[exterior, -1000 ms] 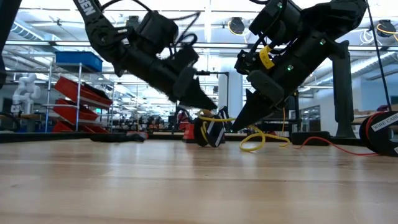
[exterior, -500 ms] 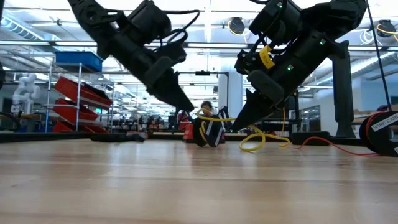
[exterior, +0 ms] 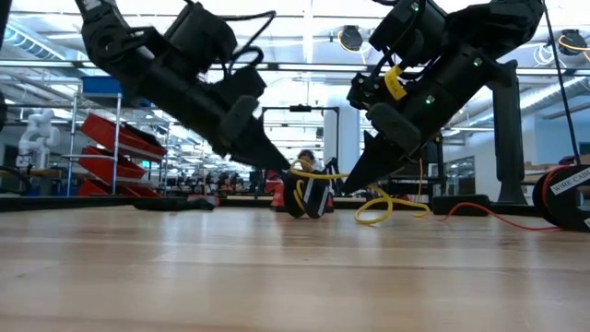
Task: Coil cords
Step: Uncoil the yellow wire from the spool
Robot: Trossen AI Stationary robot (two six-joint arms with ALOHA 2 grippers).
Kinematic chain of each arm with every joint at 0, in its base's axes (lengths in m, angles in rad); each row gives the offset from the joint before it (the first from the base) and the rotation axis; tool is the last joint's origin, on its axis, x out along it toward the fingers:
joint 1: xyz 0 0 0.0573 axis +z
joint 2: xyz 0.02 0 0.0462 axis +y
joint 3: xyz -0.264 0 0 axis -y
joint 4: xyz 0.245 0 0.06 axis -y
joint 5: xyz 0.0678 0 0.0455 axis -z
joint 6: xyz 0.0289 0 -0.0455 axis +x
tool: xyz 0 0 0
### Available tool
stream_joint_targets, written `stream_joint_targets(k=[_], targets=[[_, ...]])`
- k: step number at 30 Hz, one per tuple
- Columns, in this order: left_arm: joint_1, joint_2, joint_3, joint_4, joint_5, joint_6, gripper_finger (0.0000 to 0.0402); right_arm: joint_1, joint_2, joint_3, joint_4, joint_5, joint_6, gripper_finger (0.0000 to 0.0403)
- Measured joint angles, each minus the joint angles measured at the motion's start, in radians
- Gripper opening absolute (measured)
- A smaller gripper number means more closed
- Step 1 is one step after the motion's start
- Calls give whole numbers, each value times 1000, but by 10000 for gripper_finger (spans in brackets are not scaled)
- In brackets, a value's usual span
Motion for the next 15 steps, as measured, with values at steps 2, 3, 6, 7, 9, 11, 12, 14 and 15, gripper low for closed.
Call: stream_joint_targets(k=[2, 3, 6, 7, 9, 11, 12, 14, 15], targets=[[0, 35, 3, 15, -26, -35, 189, 0, 0, 0, 14, 0, 0, 0], [-1, 51, 3, 17, -50, -47, 189, 0, 0, 0, 17, 0, 0, 0], [0, 96, 3, 68, -81, -49, 189, 0, 0, 0, 19, 0, -1, 0], [1, 104, 3, 93, -83, -50, 189, 0, 0, 0, 20, 0, 0, 0], [0, 117, 5, 131, -86, -50, 186, 0, 0, 0, 20, 0, 0, 0], [0, 119, 4, 129, -94, -48, 175, 0, 0, 0, 19, 0, 0, 0], [0, 119, 4, 133, -102, -45, 167, 0, 0, 0, 19, 0, 0, 0], [0, 119, 4, 134, -112, -34, 144, 0, 0, 0, 19, 0, 0, 0], [0, 119, 4, 133, -113, -26, 131, 0, 0, 0, 19, 0, 0, 0]])
